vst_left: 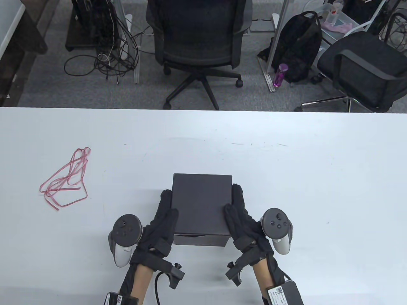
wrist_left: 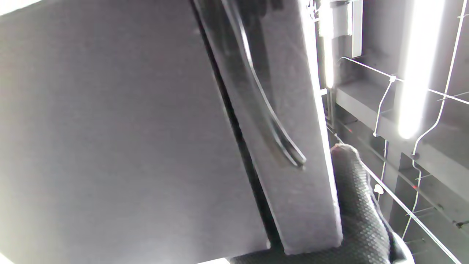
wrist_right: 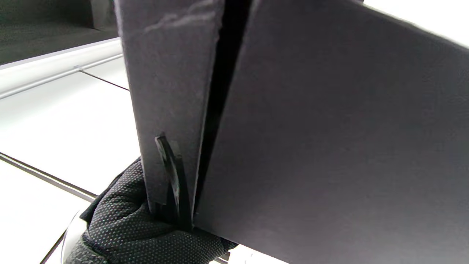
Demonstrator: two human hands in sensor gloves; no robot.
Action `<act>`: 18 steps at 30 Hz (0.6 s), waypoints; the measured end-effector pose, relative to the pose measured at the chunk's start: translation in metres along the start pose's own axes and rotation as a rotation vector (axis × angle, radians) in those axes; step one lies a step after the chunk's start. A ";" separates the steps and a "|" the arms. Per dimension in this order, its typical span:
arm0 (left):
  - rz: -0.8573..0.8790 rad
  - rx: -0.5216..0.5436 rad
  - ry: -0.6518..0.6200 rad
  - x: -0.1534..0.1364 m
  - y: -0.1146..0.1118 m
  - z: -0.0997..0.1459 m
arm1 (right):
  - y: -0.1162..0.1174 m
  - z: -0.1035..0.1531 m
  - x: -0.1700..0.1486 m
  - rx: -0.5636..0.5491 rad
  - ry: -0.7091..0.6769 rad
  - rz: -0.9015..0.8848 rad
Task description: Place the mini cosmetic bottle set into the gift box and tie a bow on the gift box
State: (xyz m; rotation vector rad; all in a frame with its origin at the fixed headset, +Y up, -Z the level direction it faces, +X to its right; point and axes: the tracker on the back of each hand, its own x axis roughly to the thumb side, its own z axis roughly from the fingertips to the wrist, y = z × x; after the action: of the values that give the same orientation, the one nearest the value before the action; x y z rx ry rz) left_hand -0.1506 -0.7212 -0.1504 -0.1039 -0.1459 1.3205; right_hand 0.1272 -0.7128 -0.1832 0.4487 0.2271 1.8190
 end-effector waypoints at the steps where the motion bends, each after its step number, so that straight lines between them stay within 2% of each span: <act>1: 0.009 0.006 -0.001 0.001 0.001 0.000 | 0.000 0.000 0.002 -0.003 -0.008 0.010; 8: 0.029 0.000 0.022 -0.006 0.001 -0.001 | 0.003 -0.001 0.000 0.001 -0.003 0.008; 11: -0.041 0.012 0.041 -0.009 0.001 -0.002 | 0.003 -0.001 0.000 -0.005 -0.003 0.025; 18: -0.052 0.012 0.054 -0.013 -0.010 -0.003 | 0.001 -0.003 -0.012 -0.025 0.022 -0.011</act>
State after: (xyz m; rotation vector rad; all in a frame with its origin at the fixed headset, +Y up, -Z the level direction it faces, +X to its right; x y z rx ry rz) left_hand -0.1432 -0.7363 -0.1528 -0.1248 -0.0939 1.2656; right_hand 0.1278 -0.7246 -0.1874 0.4086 0.2213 1.8151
